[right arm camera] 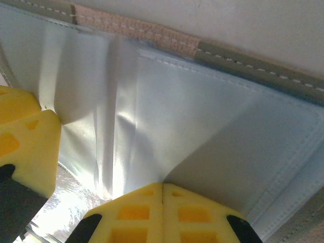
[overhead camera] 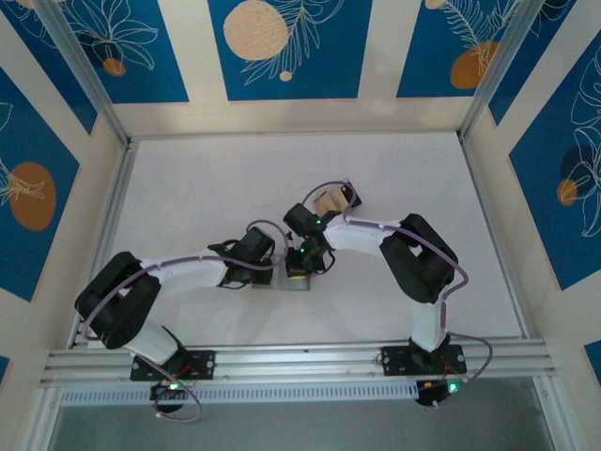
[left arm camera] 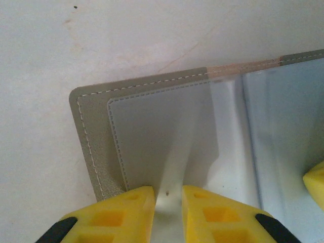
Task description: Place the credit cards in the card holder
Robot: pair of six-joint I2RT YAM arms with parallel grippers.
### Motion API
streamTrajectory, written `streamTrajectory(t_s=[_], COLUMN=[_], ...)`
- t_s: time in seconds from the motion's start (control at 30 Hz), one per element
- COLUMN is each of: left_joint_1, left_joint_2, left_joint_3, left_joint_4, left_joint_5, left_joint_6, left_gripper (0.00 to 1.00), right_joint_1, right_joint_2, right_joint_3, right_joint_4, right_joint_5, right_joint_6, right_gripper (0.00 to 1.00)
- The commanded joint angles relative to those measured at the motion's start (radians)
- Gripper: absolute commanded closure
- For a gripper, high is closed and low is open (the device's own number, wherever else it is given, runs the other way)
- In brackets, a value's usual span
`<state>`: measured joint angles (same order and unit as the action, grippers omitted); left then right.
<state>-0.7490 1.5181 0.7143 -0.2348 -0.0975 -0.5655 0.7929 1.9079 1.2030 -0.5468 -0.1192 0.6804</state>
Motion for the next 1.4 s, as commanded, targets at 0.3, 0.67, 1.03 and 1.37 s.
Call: streamTrajectory(t_s=[0.3,0.67,1.03,1.37], left_joint_1=[0.01,-0.005,-0.068,-0.097], left_joint_2=[-0.017,-0.075,-0.153,-0.058], left_joint_3=[-0.108,-0.109,-0.018,0.078], left_joint_4=[-0.065,-0.083,-0.177,-0.153], left_joint_5=[-0.091,-0.092,-0.184,-0.161], left_joint_6=[-0.056,-0.045,-0.02,-0.004], left_gripper=[0.81,0.82,0.84,0.84], right_joint_1=[-0.012,-0.014,-0.008,-0.001], right_joint_2=[0.013,0.044,0.073,0.074], right_joint_3=[0.042,0.068,0.076,0.089], right_joint_4=[-0.043,-0.041,-0.03,-0.039], right_joint_5=[0.038,0.022,0.019,0.017], right_joint_6=[-0.008,-0.01,0.002,-0.002], right_gripper=[1.0,1.0,1.0,1.0])
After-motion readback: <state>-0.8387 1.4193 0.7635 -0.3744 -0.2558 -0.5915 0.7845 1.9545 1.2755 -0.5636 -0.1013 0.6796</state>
